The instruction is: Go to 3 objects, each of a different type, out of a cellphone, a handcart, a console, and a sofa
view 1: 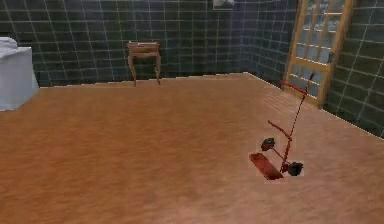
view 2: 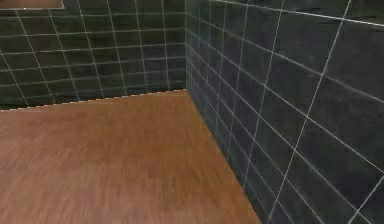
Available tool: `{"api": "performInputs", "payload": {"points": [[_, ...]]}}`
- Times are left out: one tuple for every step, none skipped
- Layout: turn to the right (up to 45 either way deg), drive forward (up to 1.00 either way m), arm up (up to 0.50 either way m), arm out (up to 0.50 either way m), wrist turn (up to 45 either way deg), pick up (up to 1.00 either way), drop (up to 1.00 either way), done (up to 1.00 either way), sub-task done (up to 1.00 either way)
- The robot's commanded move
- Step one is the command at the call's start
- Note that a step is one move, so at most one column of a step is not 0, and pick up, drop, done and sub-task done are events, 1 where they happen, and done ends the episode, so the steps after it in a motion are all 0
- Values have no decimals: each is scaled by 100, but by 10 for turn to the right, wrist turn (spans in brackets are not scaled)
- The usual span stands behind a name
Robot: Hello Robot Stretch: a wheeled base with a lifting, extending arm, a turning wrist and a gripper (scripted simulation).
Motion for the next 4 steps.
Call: {"api": "performInputs", "payload": {"points": [[360, 0, 0, 0, 0, 0, 0, 0, 0], [0, 95, 0, 0, 0, 0, 0, 0, 0], [-180, 0, 0, 0, 0, 0, 0, 0, 0], [0, 0, 0, 0, 0, 0, 0, 0, 100]]}}
